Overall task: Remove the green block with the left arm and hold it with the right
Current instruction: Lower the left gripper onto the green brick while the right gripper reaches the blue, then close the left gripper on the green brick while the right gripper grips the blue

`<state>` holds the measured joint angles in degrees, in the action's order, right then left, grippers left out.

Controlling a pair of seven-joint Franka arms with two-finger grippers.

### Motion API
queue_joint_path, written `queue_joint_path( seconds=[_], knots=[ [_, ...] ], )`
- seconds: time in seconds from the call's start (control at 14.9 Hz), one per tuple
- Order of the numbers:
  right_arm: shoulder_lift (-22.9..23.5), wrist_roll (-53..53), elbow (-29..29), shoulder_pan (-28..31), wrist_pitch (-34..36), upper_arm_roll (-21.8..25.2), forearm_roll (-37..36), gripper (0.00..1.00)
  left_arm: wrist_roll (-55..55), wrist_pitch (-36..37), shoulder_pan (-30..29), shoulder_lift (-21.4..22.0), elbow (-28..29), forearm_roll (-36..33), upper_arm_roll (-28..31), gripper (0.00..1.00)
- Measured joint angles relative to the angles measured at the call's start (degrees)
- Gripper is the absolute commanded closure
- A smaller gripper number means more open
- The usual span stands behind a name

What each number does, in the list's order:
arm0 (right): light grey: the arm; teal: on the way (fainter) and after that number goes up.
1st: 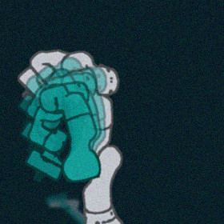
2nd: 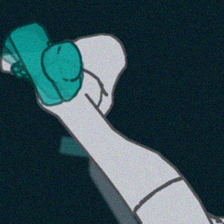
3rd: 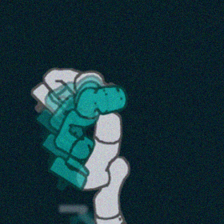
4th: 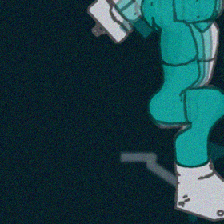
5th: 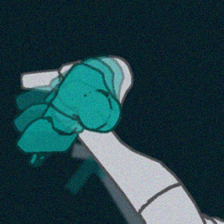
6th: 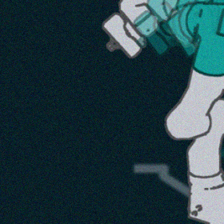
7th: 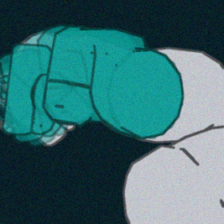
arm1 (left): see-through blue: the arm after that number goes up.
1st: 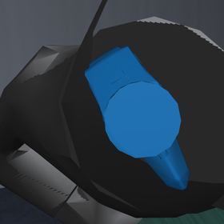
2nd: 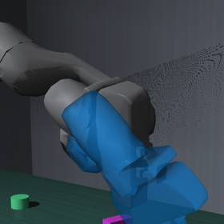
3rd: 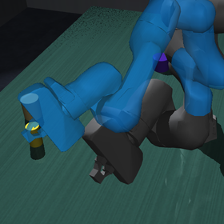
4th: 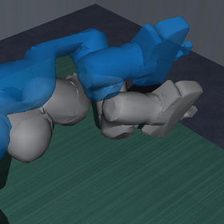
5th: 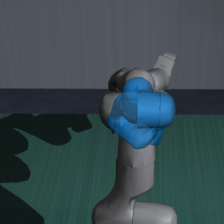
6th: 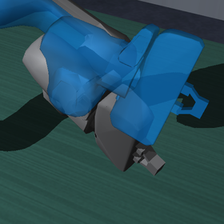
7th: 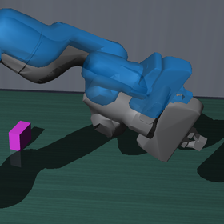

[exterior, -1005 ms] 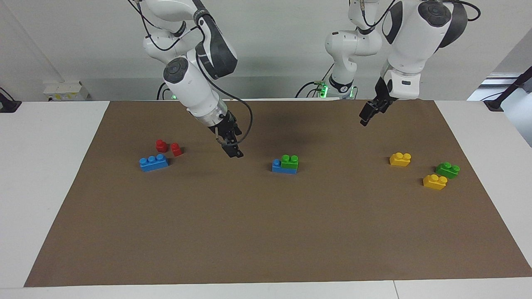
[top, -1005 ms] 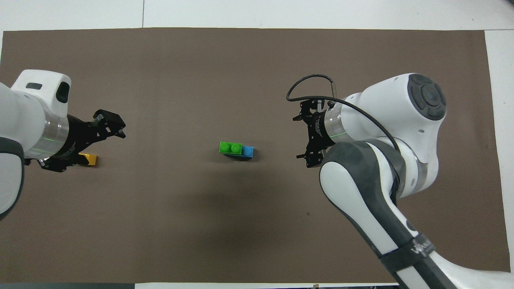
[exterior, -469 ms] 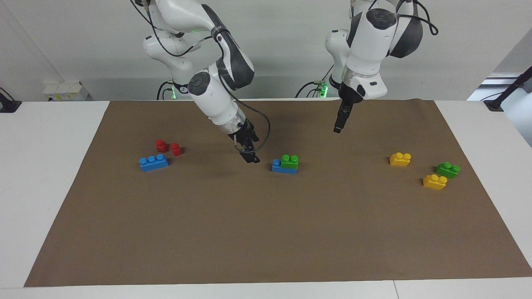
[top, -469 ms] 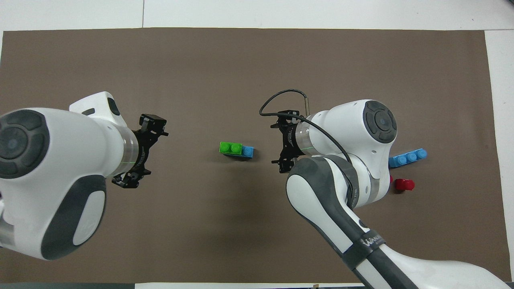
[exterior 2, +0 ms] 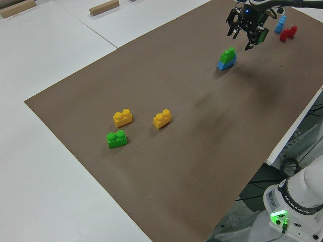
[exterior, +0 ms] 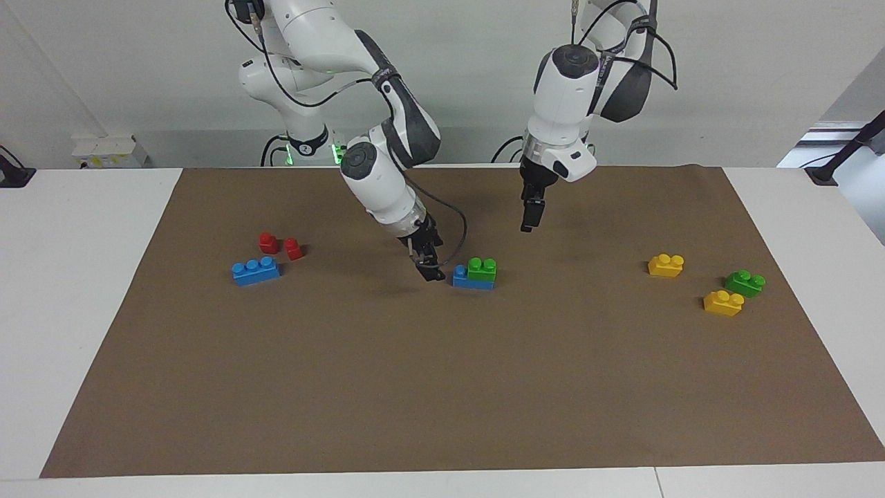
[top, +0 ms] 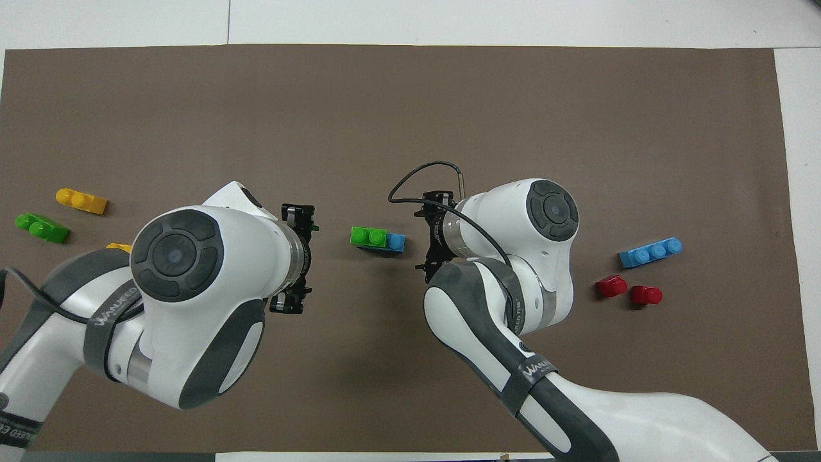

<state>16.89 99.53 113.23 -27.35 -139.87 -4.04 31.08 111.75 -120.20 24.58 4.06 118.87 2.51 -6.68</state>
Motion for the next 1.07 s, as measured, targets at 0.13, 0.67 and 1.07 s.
queue_joint_path(
  seconds=[0.13, 0.67, 1.07],
  knots=[
    [0.91, 0.00, 0.02, -0.73, -2.03, 0.00, 1.40, 0.03, 4.47, -2.26, 0.83, -2.19, 0.04, 0.00, 0.09, 0.00],
    [5.40, 0.01, 0.08, -2.96, -8.90, 0.00, 1.71, 0.03, 14.78, -9.33, 2.19, -7.92, 0.05, 0.00, 0.15, 0.00],
    [7.14, 0.01, 0.04, -4.23, -11.93, -0.01, 2.52, 0.12, 16.49, -15.23, 2.34, -11.17, 0.06, 0.00, 0.32, 0.00]
  ],
)
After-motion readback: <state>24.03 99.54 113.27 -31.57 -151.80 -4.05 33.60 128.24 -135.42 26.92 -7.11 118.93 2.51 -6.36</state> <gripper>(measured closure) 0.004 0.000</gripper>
